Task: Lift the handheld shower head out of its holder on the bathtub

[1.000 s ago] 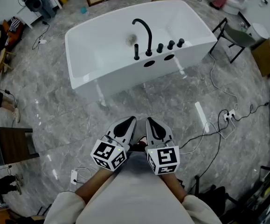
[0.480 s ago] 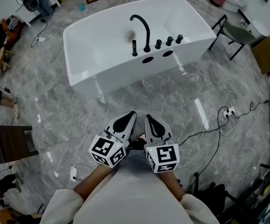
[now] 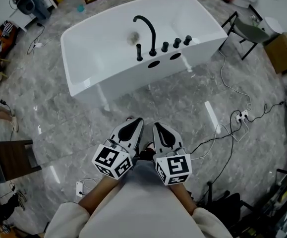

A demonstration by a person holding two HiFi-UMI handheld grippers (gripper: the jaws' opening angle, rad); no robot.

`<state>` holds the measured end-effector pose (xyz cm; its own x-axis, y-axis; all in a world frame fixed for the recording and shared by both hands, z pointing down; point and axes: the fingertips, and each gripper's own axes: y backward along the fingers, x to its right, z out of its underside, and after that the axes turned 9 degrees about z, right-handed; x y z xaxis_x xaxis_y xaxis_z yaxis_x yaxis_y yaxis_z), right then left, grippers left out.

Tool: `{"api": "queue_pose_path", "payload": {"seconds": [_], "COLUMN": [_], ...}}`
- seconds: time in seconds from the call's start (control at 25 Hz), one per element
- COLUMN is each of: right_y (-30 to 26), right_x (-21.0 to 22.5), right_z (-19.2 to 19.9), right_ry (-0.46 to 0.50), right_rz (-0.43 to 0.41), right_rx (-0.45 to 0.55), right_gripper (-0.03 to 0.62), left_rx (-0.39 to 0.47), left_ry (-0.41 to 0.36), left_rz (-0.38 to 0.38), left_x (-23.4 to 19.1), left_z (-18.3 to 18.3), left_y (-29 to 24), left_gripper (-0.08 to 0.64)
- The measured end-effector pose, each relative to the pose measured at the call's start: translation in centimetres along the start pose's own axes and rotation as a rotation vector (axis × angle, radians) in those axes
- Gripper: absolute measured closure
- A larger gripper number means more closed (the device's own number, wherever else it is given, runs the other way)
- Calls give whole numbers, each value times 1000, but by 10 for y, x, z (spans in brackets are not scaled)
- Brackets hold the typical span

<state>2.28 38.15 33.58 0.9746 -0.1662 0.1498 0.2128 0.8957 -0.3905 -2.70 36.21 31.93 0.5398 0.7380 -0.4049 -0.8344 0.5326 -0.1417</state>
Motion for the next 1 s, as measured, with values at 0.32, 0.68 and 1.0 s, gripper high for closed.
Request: {"api": "queue_pose_path", "payload": {"seconds": [0.32,0.68,1.0], "right_y": [-53,-123,-177], "right_x": [12,5,-15], "right_z": [-34,-57,-80], "right_ry": [6,19,37], "right_rz": [72,112,151], "right_rx": [-12,-48,-48], "right_gripper": [574,574,574], "left_rx": [28,44,50], "left_ry": [7,35,47], "left_rz": [39,71,120], "left_x": [-41,-108,-158], "left_z": [-37,-74,-103], "left_y": [-31,-56,-62], "left_gripper": [555,555,555]}}
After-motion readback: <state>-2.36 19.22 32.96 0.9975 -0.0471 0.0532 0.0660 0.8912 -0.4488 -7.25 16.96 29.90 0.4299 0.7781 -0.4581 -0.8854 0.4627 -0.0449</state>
